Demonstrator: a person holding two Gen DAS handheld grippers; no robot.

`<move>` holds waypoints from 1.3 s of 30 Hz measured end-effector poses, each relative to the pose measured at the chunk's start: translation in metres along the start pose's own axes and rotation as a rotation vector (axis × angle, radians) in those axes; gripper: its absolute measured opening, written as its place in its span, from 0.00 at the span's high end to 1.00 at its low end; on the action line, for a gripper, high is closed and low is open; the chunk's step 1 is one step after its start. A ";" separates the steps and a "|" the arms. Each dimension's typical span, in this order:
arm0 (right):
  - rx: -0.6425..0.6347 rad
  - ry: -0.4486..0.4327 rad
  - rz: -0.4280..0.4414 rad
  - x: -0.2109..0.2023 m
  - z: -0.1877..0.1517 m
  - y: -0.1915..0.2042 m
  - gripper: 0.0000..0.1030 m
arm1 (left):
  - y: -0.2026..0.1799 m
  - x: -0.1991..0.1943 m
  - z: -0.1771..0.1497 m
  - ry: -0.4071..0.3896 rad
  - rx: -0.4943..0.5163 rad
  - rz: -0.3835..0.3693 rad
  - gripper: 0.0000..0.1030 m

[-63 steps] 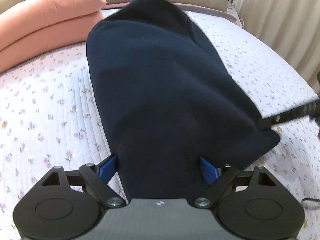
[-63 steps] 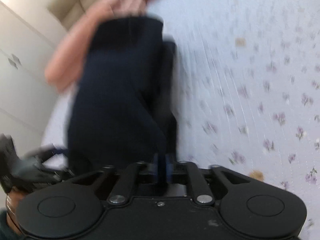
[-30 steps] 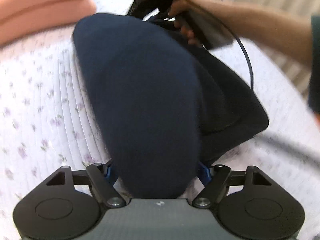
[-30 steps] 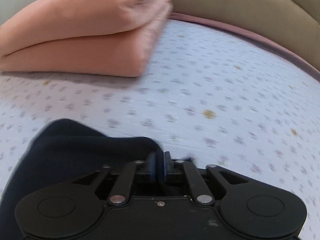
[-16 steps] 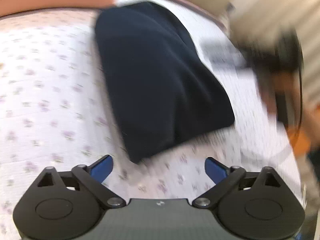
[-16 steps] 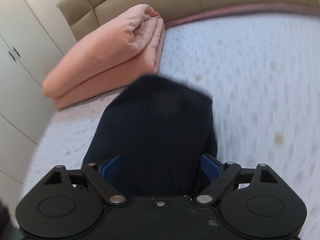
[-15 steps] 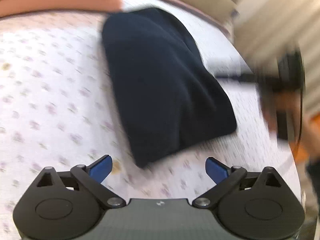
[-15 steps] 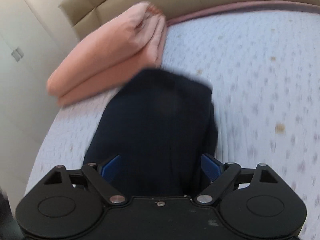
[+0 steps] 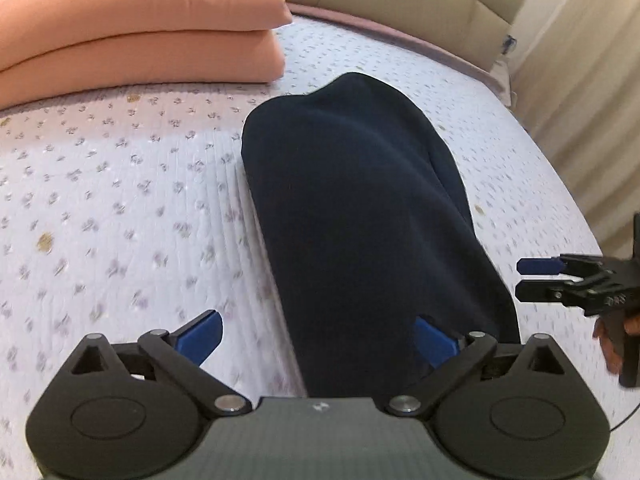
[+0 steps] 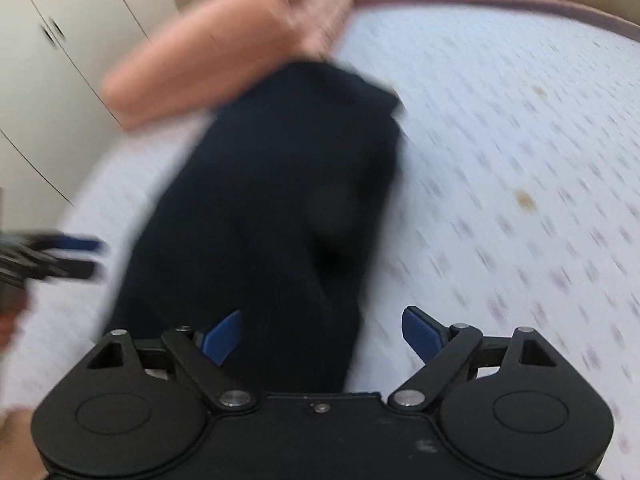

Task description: Fold large clothes

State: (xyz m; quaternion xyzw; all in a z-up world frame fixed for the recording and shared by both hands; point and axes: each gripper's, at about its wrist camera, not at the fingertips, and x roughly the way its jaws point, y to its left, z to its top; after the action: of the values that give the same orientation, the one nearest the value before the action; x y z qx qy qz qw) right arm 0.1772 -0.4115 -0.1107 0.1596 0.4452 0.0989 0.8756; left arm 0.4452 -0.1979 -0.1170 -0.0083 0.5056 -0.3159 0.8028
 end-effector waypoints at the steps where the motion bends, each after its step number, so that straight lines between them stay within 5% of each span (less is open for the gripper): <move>1: 0.015 -0.010 0.014 0.006 0.008 -0.002 0.00 | -0.003 0.006 0.007 0.002 -0.011 -0.020 0.00; 7: 0.167 0.050 0.019 0.049 0.032 -0.027 0.00 | 0.013 0.054 0.035 0.076 -0.109 -0.113 0.00; 16: 0.189 0.165 0.175 0.090 0.026 -0.041 0.00 | 0.025 0.098 0.039 0.136 -0.155 -0.207 0.00; 23: 0.154 0.114 0.276 0.104 0.030 -0.043 0.00 | 0.029 0.132 0.039 0.132 -0.156 -0.301 0.00; 27: 0.200 0.075 0.260 0.100 0.023 -0.041 0.00 | 0.027 0.128 0.037 0.098 -0.129 -0.302 0.07; 28: 0.202 0.068 0.253 0.098 0.022 -0.038 0.03 | 0.027 0.126 0.037 0.096 -0.126 -0.299 0.11; 30: 0.226 0.055 0.257 0.094 0.019 -0.029 0.33 | 0.028 0.123 0.037 0.097 -0.125 -0.294 0.17; 32: 0.241 0.031 0.242 0.085 0.018 -0.022 0.44 | 0.027 0.115 0.039 0.089 -0.125 -0.297 0.22; 39: 0.294 -0.049 0.286 0.041 0.030 0.006 0.50 | 0.021 0.042 0.048 0.049 -0.144 -0.333 0.27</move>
State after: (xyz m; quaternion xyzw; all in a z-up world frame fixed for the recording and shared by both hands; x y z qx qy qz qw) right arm 0.2252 -0.3988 -0.1221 0.3495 0.4061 0.1520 0.8306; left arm 0.5066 -0.2175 -0.1346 -0.1417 0.5381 -0.4073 0.7242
